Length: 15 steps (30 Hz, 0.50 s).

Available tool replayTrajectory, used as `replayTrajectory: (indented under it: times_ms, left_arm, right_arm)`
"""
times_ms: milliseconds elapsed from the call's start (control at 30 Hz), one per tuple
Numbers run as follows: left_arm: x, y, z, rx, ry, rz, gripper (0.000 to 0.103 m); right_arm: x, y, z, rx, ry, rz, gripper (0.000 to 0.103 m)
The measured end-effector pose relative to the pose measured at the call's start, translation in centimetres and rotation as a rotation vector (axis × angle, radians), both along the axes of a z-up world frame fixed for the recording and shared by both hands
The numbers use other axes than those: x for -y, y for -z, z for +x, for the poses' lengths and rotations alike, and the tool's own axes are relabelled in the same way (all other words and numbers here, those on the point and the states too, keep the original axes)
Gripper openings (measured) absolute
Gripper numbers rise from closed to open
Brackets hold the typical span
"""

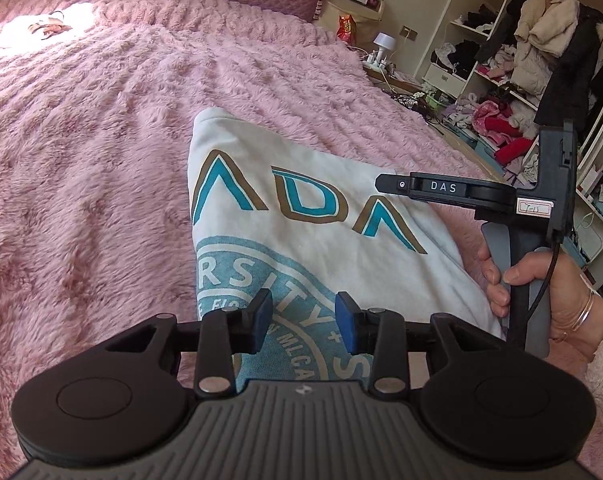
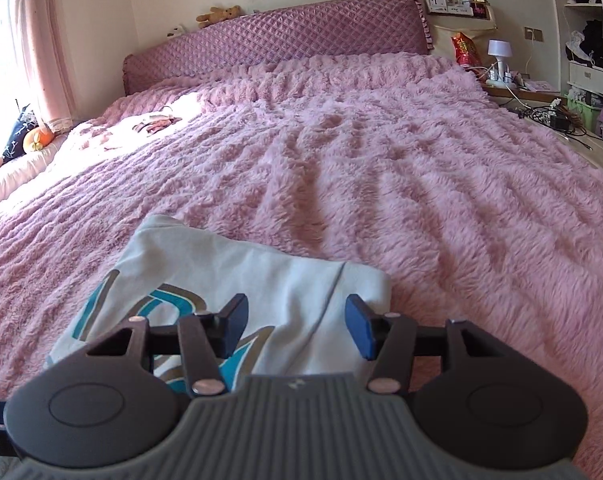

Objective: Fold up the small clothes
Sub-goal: 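Move both open tools to the edge of the folded white sweatshirt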

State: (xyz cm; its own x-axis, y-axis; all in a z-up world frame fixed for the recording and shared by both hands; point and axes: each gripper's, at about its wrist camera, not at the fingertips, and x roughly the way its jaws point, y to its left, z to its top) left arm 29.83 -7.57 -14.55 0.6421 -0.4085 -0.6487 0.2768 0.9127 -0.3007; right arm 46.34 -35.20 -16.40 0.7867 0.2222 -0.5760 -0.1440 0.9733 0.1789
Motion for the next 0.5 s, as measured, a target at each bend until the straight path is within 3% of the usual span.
replayTrajectory:
  times_ms: [100,200,300,500]
  left_arm:
    - [0.1,0.2,0.1,-0.009,-0.001,0.000,0.043]
    - [0.2,0.2,0.2,-0.019,-0.005,0.005,0.043]
    - [0.4,0.0,0.3,-0.021,-0.004,0.020,0.043]
    - [0.8,-1.2,-0.1,-0.020,-0.023,0.031,0.043]
  right_arm:
    - [1.2,1.5,1.2,-0.057,0.050,0.022,0.051]
    - [1.8,2.0,1.5,-0.074,0.089,0.029,0.058]
    - [2.4,1.6,0.9,-0.074,0.100,0.048,0.057]
    - [2.7,-2.5,-4.9,0.053,0.019,0.127,0.057]
